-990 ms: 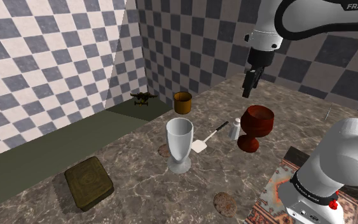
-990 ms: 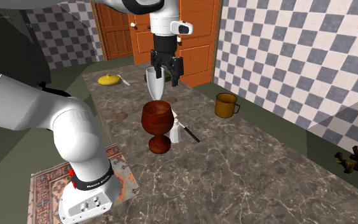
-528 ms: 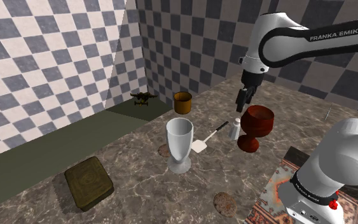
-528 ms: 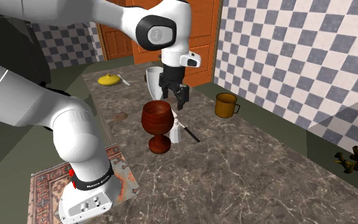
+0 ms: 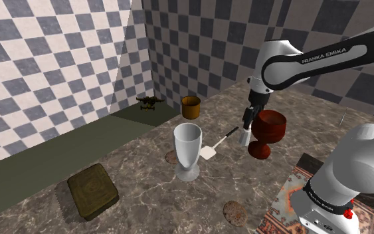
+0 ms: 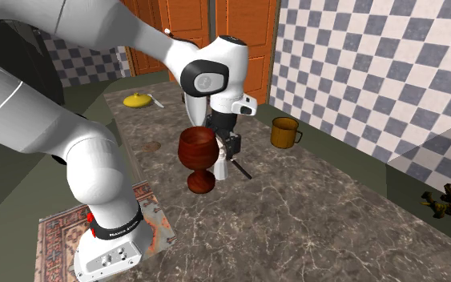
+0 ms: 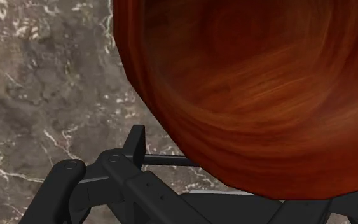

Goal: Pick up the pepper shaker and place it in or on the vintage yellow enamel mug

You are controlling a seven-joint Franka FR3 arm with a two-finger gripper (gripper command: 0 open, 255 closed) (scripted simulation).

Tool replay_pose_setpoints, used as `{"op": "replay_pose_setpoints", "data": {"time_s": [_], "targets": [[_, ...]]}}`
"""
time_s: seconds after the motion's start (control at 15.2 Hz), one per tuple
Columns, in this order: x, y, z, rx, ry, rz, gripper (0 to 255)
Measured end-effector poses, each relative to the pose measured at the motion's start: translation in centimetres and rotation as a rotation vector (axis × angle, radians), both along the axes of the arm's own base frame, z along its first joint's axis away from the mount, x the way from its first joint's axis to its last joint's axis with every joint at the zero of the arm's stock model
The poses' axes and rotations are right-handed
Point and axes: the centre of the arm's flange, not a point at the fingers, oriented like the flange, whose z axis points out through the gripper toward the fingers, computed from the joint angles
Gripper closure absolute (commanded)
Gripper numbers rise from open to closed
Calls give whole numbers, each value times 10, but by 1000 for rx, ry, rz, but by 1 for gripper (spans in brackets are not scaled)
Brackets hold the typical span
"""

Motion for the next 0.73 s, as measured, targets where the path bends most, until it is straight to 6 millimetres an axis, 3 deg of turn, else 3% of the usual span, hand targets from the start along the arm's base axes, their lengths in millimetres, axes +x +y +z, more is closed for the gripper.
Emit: {"op": "replay_pose_setpoints", "data": {"time_s": [0.33,0.73], "targets": [[2,3,-21,0,-17,-2,0],[2,3,-23,0,-17,-2,0]]}}
